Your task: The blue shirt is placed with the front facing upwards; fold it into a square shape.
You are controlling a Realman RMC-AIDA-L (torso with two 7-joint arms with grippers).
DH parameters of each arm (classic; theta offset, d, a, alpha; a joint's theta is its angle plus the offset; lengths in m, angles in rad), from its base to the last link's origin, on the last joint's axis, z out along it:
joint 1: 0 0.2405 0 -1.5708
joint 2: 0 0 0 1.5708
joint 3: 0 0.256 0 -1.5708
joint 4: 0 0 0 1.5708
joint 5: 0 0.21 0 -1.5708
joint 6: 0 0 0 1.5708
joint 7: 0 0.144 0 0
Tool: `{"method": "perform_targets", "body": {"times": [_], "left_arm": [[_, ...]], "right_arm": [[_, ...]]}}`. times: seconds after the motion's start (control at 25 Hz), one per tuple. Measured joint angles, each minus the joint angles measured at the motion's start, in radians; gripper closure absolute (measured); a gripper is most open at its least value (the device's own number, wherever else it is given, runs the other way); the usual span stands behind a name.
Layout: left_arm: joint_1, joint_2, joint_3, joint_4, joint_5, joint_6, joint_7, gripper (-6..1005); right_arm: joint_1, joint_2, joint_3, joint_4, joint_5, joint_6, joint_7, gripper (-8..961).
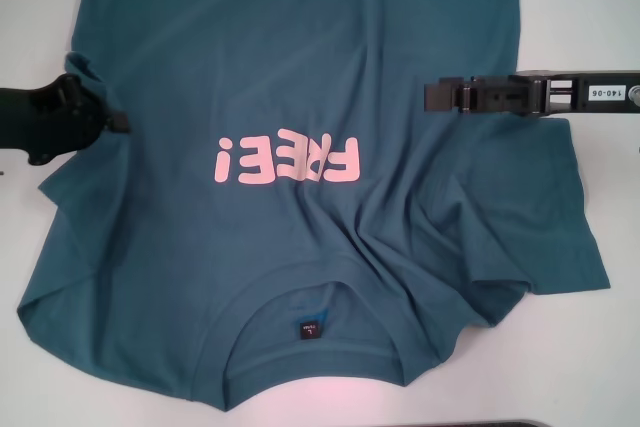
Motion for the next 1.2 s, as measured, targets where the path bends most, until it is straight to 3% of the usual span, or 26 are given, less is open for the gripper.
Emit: {"method": "perform_targets", "body": {"times": [0.4,0.64,0.8,0.92,1.12,1.2], "left_arm": [[-0.028,0.003,0.016,0.011,-0.003,-0.008,0.053,850],[-0.027,-0.004,0.047,-0.039,-0.01,0.014,0.057,627],[-0.021,0.0,0.033,-0.043,-0.07,0.069,0.113,589],[0.007,0.015,0.023,-0.047,-0.079,0.07,0.128,582],[0.075,0.065,0.021,-0.042,-0.055,0.042,0.102,587],[0.094,0.071,0.02,-0.044,-0.053,0.042,0.107,588]], "right_arm": [[-0.003,-0.003,0.0,0.0,-0.001,0.006,0.0,39],[-0.004,-0.006,0.0,0.001,-0.002,0.01,0.005,39],[-0.003,-0.007,0.0,0.002,-0.002,0.01,0.006,39],[0.001,-0.008,0.0,0.002,-0.002,0.01,0.007,39],[0.004,-0.017,0.0,0.002,-0.002,0.012,0.007,39],[0.006,-0.02,0.0,0.001,-0.002,0.017,0.008,39]]}}
